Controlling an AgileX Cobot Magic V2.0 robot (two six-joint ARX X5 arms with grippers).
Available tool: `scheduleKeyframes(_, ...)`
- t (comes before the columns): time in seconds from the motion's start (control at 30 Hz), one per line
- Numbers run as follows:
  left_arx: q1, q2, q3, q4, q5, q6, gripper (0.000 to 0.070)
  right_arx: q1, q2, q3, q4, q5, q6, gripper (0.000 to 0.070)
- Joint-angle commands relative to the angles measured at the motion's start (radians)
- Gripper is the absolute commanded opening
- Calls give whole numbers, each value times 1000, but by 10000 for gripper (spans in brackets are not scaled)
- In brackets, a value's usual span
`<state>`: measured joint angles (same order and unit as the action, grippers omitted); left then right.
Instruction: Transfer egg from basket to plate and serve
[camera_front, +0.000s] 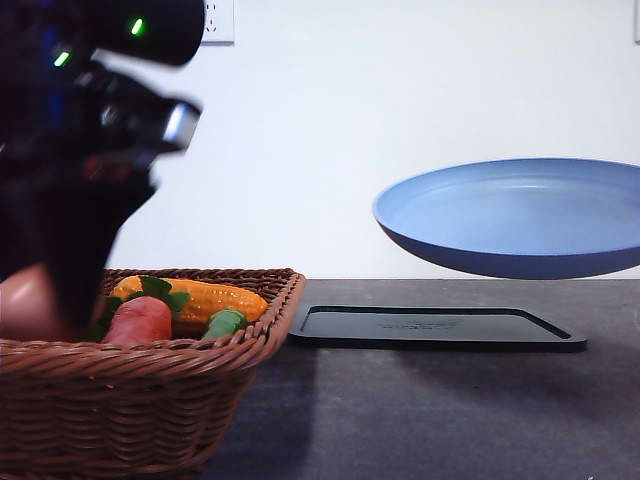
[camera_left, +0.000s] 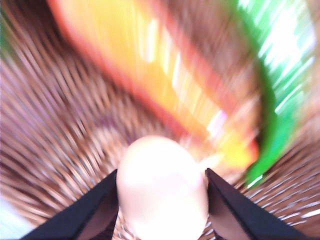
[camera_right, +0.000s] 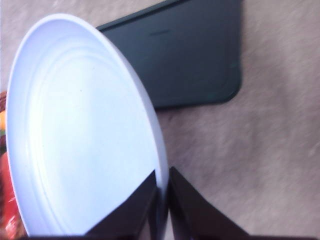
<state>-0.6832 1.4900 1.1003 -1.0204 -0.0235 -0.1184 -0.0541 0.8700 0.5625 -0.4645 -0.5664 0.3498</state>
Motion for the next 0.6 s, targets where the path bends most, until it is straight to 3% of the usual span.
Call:
scheduleKeyframes(0.0, -12, -2, 83, -12, -3, 1, 150, 2, 4, 18, -10, -12, 16, 0)
scheduleKeyframes(0.1, -30, -2, 196, -13, 1, 2, 150, 14, 4, 18, -49, -12, 10, 0)
scheduleKeyframes(0.23, -70, -2, 301, 75, 58, -1, 150, 51, 5, 18, -75, -22, 9, 0)
scheduleKeyframes(0.37, -137, -2, 327, 194, 146, -7, 150, 103, 5, 18, -83, -53, 14, 0)
scheduleKeyframes(0.57, -270, 28, 327, 281, 151, 1, 150, 182, 5, 18, -99, -65, 31, 0)
